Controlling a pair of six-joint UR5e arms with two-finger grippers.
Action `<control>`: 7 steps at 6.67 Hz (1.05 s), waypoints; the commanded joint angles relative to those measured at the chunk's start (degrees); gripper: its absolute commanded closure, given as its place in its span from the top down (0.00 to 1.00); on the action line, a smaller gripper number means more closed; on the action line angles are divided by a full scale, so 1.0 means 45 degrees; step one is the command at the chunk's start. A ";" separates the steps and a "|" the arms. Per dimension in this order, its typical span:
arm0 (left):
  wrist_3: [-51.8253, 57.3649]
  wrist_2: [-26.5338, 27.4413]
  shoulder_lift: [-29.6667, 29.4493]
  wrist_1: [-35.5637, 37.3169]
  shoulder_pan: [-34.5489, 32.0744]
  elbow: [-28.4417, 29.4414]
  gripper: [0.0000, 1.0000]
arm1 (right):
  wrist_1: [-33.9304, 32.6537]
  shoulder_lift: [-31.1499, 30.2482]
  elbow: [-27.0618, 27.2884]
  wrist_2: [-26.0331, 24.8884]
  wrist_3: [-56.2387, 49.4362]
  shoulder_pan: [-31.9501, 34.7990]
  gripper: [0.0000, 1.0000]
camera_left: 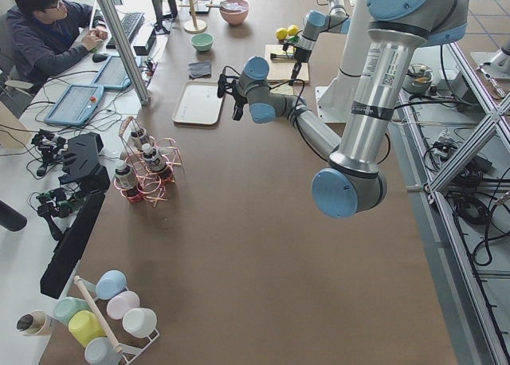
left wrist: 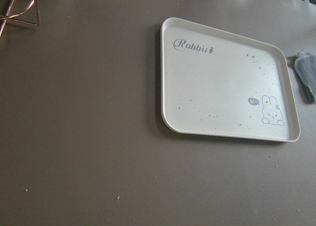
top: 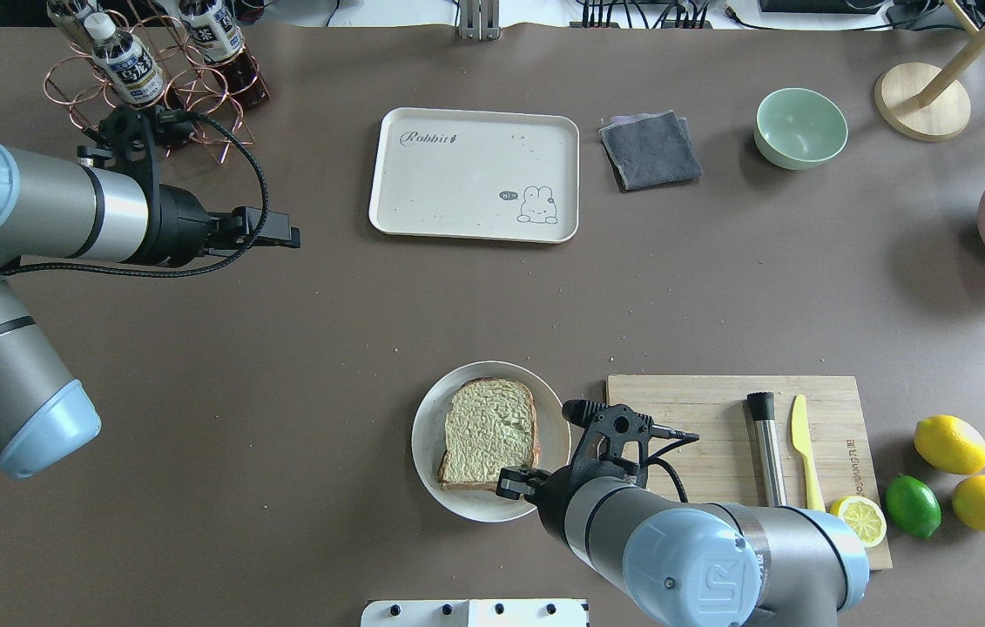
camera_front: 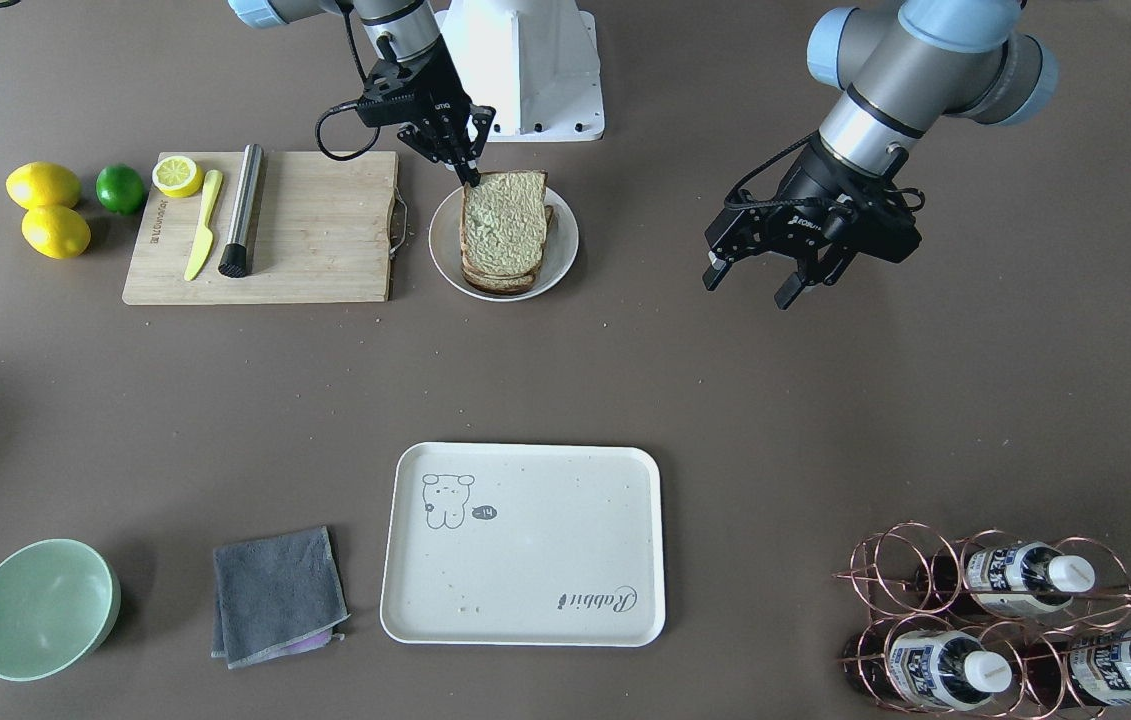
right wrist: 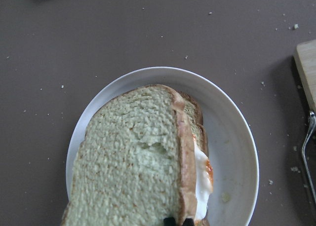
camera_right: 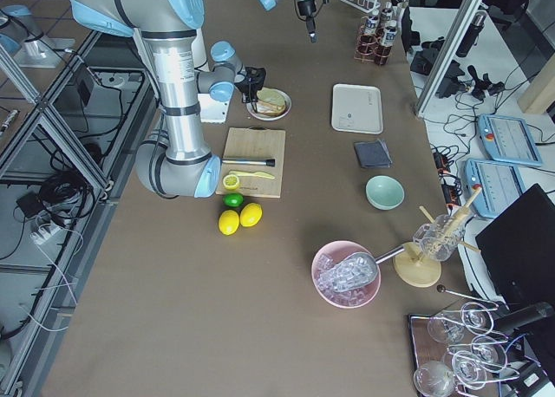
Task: Make sandwich and place on tray
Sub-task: 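Carry the bread slice over the plate and lay it on the egg, then open the right gripper and release the top bread slice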
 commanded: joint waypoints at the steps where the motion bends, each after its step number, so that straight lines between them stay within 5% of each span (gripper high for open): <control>1: -0.0006 0.0006 0.0015 -0.0019 0.0015 -0.0020 0.98 | 0.0005 0.0136 -0.0078 -0.0215 0.0523 -0.0001 0.00; 5: -0.0006 0.0006 -0.0005 -0.0020 0.0015 -0.0021 0.98 | 0.0005 0.0196 -0.0681 -0.0529 0.0604 -0.0020 0.00; 6: -0.0006 0.0006 -0.0024 -0.0020 0.0015 -0.0001 0.98 | 0.0025 0.0196 -0.0703 -0.0529 0.0585 -0.0020 0.14; 7: -0.0006 0.0006 -0.0005 -0.0020 0.0015 -0.0001 0.98 | 0.0006 0.0042 -0.0762 -0.0742 0.0430 -0.0098 0.99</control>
